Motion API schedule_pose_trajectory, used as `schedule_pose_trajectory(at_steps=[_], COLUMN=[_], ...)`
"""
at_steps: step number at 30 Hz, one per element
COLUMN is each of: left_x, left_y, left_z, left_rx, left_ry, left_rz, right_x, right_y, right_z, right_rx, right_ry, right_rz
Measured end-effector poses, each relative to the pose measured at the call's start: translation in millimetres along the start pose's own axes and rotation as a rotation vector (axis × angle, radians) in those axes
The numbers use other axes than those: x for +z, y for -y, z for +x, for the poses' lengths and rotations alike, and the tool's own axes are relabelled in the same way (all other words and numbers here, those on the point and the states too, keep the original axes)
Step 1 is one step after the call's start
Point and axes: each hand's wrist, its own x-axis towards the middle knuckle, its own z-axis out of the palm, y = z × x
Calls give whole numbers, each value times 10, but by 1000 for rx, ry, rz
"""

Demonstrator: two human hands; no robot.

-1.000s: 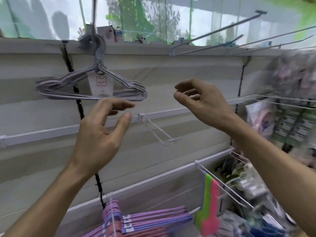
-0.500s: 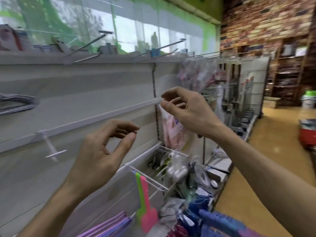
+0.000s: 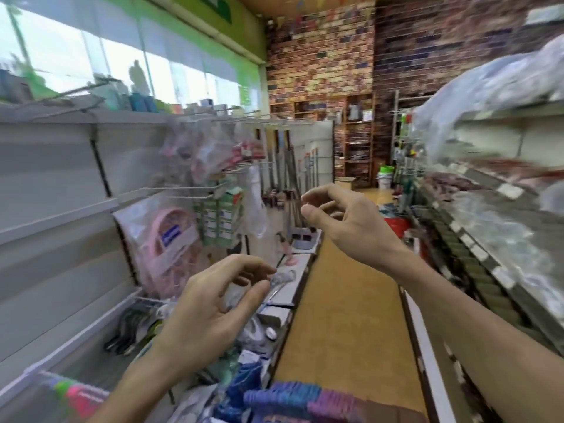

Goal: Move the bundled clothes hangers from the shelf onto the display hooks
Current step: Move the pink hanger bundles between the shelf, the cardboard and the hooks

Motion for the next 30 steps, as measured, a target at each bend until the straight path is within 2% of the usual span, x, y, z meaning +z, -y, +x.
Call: schedule_pose_trajectory(at_steps=[8, 15, 23, 30], left_x=[821, 1416, 2213, 3188], left_y=[172, 761, 1858, 2833], left_z=[513, 948, 1486, 1438], left_rx=[95, 115, -14, -191], left_ry=[203, 293, 306, 385], left_rz=[-15, -71, -229, -301], right_x=[-527, -571, -335, 74], right_y=[-762, -1634, -2912, -4263], right_z=[-70, 84, 341, 13], right_rx=[129, 265, 458, 610], right_ry=[-79, -112, -110, -87], right_rz=[-116, -204, -262, -306])
